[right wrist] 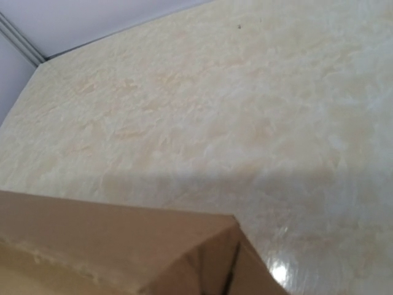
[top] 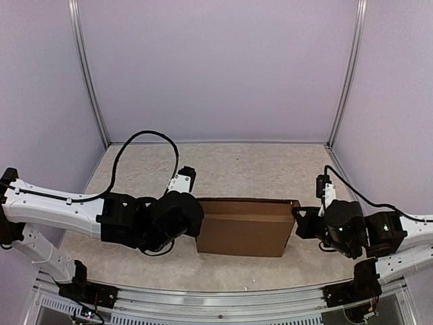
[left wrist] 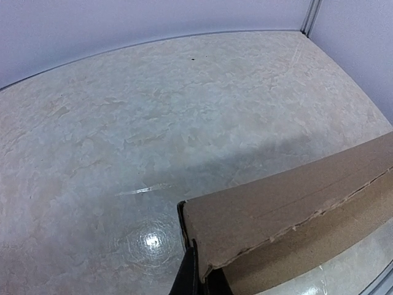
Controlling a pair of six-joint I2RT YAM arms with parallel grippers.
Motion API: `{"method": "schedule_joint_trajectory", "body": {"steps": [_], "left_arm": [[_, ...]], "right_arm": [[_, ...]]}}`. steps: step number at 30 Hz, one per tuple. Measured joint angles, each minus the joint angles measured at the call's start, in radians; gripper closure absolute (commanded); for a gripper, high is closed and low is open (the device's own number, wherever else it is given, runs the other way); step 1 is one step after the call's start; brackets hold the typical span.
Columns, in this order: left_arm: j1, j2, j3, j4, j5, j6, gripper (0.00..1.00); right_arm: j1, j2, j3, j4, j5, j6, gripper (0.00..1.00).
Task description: Fold the paper box
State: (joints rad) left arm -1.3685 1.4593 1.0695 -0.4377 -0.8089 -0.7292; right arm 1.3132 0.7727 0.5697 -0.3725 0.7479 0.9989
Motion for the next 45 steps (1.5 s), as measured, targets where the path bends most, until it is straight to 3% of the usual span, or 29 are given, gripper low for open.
{"method": "schedule_joint_trajectory", "body": {"steps": [10,18,23,30,36,41,45], "left_arm": [[0.061,-0.05,-0.072,0.079,0.025,0.001,0.98],[0.074,-0.067,-0.087,0.087,0.083,0.019,0.63],[0.091,-0.112,-0.097,0.064,0.17,0.053,0.47],[0.171,-0.243,-0.127,-0.044,0.312,0.122,0.4],[0.247,-0.393,-0.128,-0.065,0.441,0.182,0.43],[0.31,-0.424,-0.093,-0.04,0.554,0.224,0.74],[0.365,-0.369,-0.032,0.008,0.631,0.261,0.86]], "right_arm": [[0.0,0.145,-0.039,0.245,0.114,-0.178,1.0],[0.0,0.211,-0.029,0.304,0.154,-0.236,1.0],[-0.003,0.23,-0.022,0.321,0.143,-0.257,1.0],[-0.039,0.254,-0.013,0.356,0.1,-0.289,1.0],[-0.064,0.256,-0.01,0.378,0.061,-0.322,1.0],[-0.075,0.254,-0.01,0.39,0.035,-0.351,1.0],[-0.076,0.254,-0.012,0.402,0.014,-0.375,1.0]]}}
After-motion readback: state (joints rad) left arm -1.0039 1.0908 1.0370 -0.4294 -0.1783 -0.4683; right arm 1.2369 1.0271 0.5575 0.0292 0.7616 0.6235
